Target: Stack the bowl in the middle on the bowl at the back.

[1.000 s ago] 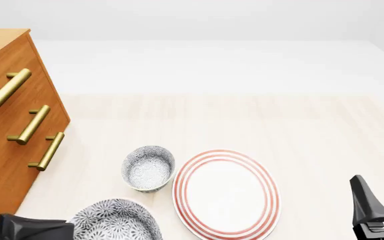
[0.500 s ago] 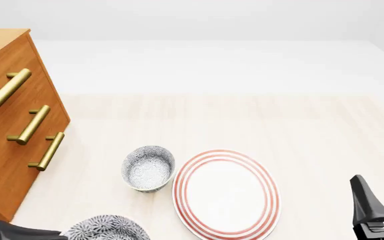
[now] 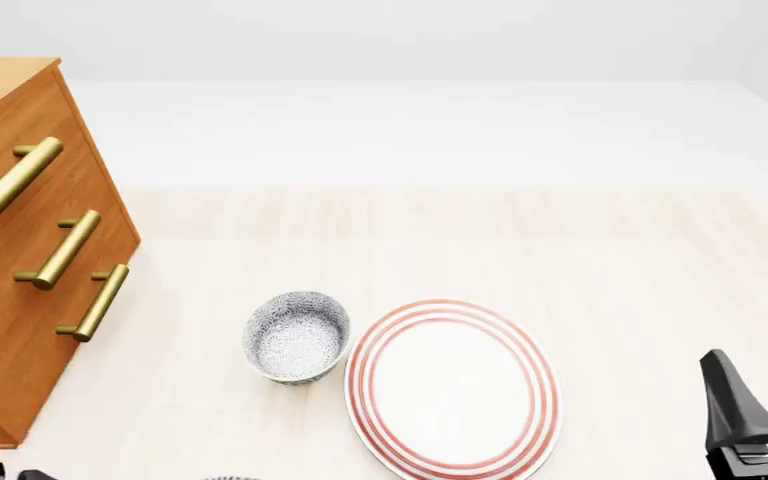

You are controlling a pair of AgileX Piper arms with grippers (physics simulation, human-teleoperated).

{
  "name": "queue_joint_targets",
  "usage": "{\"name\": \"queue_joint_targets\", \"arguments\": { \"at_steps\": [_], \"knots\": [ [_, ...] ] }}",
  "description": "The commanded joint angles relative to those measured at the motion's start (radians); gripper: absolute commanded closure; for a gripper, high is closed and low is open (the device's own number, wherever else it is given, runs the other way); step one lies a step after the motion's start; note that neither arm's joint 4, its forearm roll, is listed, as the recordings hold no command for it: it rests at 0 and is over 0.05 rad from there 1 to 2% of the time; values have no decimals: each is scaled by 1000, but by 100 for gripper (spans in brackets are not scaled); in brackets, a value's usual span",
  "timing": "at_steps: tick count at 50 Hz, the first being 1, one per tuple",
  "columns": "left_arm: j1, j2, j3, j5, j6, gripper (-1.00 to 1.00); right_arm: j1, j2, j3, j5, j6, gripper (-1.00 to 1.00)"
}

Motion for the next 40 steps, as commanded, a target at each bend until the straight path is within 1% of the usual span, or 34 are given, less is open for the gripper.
{"name": "queue_joint_targets", "arguments": {
  "at_steps": [1,24,40],
  "knots": [
    [-32,3,53,-35,-6,100,0,0,0,-1,0,-100],
    [-122,29,160,-121,-65,100,0,1,-1,-1,0,-100],
    [-176,69,210,-188,-91,100,0,0,-1,0,0,-100]
  ]
}}
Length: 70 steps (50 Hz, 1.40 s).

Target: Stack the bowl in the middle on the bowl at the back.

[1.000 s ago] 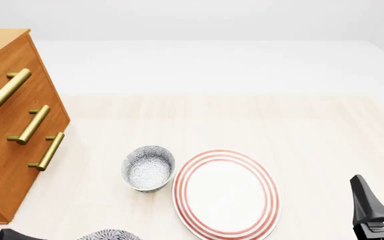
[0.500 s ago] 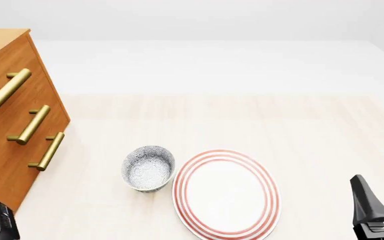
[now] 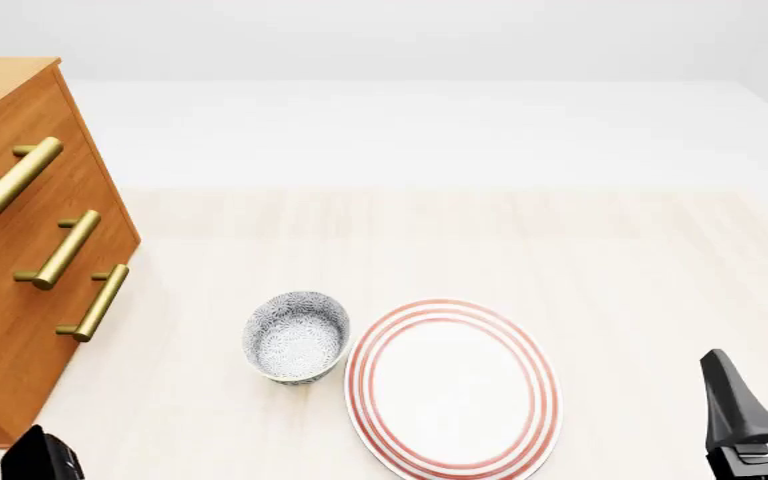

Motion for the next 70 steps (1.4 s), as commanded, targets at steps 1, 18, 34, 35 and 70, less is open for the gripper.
{"name": "queue_joint_targets", "arguments": {
  "at_steps": [1,18,34,35,70],
  "knots": [
    [-37,22,36,-46,-16,100,0,0,0,0,0,-100],
    [-44,10,74,-45,-21,100,1,0,-1,1,-1,-100],
    [-34,-3,106,-46,-13,100,1,-1,-2,0,-1,-100],
    [-35,-3,110,-48,-13,100,1,-1,-2,0,-1,-100],
    [-68,38,139,-112,-22,-100,2,-1,-3,0,0,-100]
  ]
}}
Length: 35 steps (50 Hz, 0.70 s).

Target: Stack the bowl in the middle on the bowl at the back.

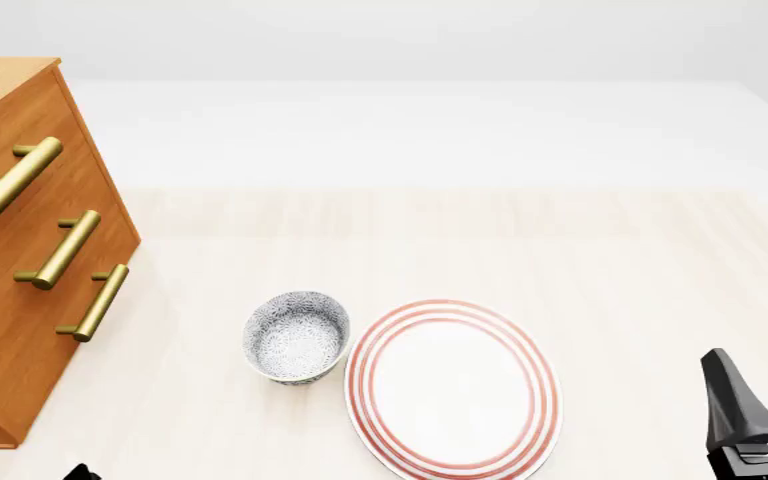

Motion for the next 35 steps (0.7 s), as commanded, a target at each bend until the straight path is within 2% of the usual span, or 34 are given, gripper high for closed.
{"name": "queue_joint_targets", "arguments": {
  "at_steps": [1,11,24,35],
  "knots": [
    [-2,-2,-4,3,6,-100,1,0,-1,2,-1,-100],
    [11,-29,-63,78,31,-100,2,0,-1,3,-3,-100],
    [95,-140,-146,259,110,-100,7,0,-1,4,-9,-100],
    [139,-209,-197,360,139,-100,8,-1,-3,9,-15,-100]
  ]
}}
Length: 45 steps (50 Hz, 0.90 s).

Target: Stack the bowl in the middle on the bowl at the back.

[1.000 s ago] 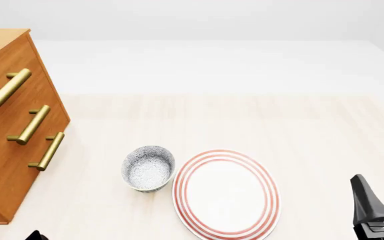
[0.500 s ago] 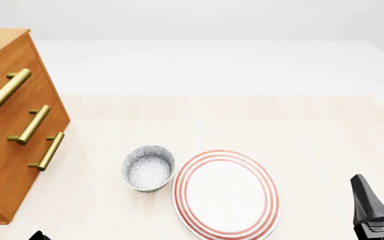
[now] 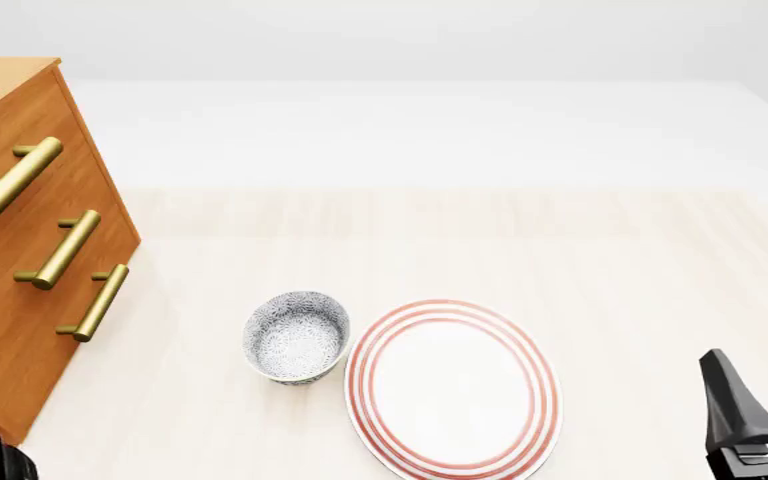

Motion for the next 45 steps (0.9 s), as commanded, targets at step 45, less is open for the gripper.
{"name": "queue_joint_targets", "arguments": {
  "at_steps": [45],
  "knots": [
    [390,-275,-328,212,64,-100,49,-1,-85,62,-7,-100]
  ]
}}
